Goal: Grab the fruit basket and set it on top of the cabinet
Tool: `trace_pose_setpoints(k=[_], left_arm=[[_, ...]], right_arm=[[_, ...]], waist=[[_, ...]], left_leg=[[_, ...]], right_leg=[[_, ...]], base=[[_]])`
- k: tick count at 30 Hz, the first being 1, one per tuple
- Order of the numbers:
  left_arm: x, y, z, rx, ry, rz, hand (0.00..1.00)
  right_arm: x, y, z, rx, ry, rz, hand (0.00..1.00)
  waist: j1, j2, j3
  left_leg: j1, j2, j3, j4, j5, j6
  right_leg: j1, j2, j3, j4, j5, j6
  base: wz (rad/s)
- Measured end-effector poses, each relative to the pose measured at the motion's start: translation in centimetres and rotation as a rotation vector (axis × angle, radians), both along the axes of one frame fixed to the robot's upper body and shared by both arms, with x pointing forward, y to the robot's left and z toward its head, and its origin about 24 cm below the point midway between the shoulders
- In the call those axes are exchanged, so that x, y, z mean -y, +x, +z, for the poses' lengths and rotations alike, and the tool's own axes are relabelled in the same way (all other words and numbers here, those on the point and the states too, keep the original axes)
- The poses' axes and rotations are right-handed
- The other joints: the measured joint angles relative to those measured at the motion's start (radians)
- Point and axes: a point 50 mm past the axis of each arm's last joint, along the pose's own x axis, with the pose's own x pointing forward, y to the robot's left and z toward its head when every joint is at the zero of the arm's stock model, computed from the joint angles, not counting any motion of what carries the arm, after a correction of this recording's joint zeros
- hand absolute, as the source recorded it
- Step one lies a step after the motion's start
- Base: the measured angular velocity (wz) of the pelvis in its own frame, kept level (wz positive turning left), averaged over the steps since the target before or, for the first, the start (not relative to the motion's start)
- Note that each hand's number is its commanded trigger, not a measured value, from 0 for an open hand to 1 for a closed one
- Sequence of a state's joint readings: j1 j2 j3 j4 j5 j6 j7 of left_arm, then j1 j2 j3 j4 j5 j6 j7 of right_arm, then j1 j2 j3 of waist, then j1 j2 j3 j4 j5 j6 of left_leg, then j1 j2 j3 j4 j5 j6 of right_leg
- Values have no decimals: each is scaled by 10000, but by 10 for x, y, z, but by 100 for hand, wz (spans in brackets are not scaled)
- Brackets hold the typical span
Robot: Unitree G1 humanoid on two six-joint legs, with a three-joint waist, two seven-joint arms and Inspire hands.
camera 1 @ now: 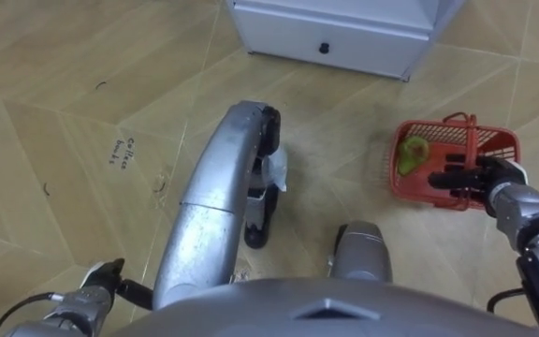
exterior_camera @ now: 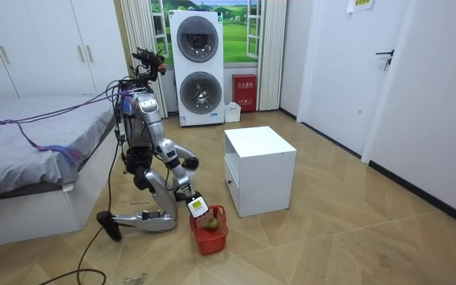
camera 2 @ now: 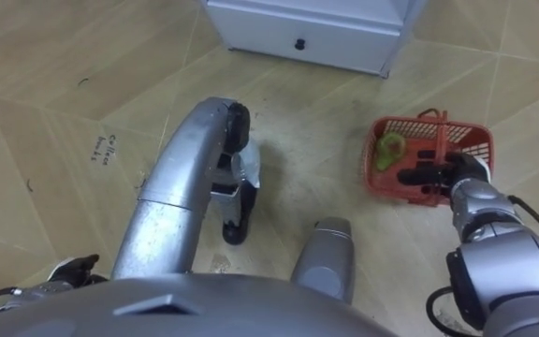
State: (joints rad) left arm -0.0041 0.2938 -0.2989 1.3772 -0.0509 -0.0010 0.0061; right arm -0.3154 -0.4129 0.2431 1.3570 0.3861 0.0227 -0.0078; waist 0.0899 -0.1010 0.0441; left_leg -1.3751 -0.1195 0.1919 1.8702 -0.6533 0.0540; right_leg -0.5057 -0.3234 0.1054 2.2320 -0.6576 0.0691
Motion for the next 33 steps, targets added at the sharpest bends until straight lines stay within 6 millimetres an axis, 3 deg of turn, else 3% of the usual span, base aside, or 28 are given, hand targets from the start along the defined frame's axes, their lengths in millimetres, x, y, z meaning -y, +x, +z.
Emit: trace_pose_setpoints(k=[5,13,24,33], left_arm=[[2,18,2,343,-26,-89,0],[6,17,0,158,-138,-33,0],[15,24,-1,322,-450,71,0],[14,37,2,784,-501,360,0]], right_arm=[[-2,-1,-1,-57,121,51,100],[-3,-5,-5,-318,195,122,100],[-11,-7,-9,-190,820,-306,100],[-23,22,2,1082,1513,-48,100]], waist=[[-7,48,33],[-14,77,68],[19,204,53],[-13,68,115]], left_leg=[[-34,17,-17,52,18,38],[-87,28,-20,82,37,69],[-80,3,-47,164,61,119],[99,-46,-99,205,70,139]], right_leg=[[-3,88,-12,19,-16,35],[-27,99,-15,53,-19,38],[68,117,5,79,-23,32],[299,144,12,37,-26,24]], base=[[0],[0],[0],[-1]])
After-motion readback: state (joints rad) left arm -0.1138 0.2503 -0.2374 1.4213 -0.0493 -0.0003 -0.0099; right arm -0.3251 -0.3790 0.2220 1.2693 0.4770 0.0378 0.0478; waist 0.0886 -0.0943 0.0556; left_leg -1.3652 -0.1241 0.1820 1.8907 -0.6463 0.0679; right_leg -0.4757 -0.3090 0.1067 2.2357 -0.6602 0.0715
